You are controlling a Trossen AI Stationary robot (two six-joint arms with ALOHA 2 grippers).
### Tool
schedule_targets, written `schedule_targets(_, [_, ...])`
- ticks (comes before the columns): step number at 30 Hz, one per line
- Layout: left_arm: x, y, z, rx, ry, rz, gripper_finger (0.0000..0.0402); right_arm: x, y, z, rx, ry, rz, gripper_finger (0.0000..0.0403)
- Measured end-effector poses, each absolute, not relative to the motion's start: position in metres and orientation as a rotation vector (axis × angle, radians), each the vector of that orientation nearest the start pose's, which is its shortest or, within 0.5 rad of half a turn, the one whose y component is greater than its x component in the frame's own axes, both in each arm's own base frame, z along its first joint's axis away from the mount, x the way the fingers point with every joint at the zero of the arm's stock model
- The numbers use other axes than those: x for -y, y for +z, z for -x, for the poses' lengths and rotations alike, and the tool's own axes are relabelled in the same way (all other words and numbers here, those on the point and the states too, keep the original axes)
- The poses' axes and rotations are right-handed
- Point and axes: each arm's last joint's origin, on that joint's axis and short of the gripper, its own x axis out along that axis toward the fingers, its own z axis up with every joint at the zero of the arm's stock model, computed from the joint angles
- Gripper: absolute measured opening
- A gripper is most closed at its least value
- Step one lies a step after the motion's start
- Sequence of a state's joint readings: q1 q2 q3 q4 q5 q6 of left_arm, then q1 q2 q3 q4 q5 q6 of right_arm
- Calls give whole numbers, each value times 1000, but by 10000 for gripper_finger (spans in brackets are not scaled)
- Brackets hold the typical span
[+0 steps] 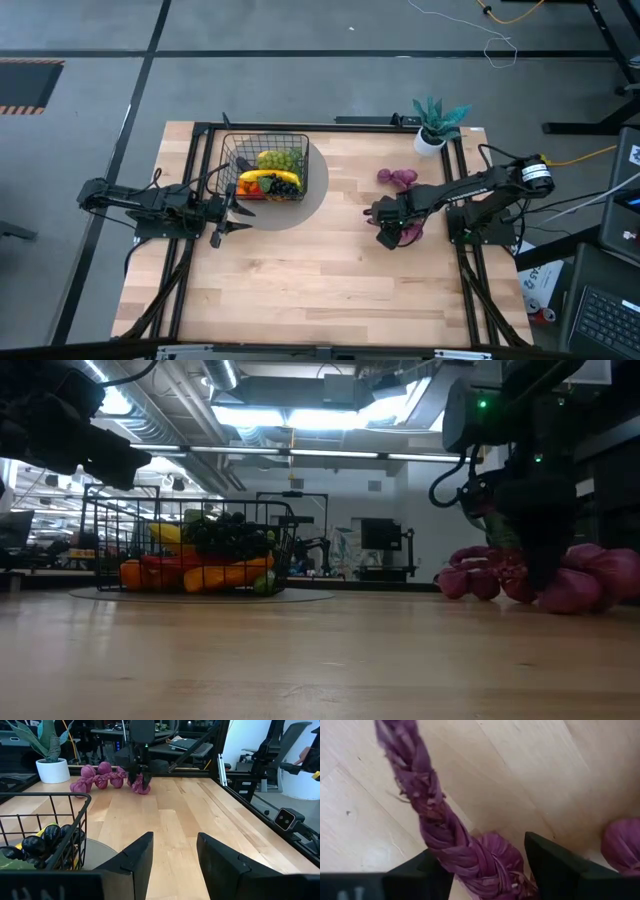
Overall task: Build produce basket
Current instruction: Put the violet garlic into the wire basket
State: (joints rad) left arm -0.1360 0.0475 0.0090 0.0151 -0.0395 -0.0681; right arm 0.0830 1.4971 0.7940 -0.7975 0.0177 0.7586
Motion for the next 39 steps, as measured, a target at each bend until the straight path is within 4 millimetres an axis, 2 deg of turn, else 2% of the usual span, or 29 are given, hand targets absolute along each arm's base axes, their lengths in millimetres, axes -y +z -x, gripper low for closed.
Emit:
schedule_targets(10, [12,164,-99,-27,-96,66,147,-19,158,-233,-1425,-514,-541,124])
schedule_targets(16, [12,164,-99,-27,-96,66,147,-19,160,-245,-1272,-567,-656,38])
schedule_targets(23, [12,164,-99,-27,-96,66,147,-21,168,-262,-1133,-478,-643,32])
schedule_targets(31, [12,164,-99,-27,-96,66,147,-23,216,-293,-981,-319,-534,32])
schedule_targets(39, [12,164,-99,-27,-96,66,147,-25,294,-323,-733,-146,-370,32])
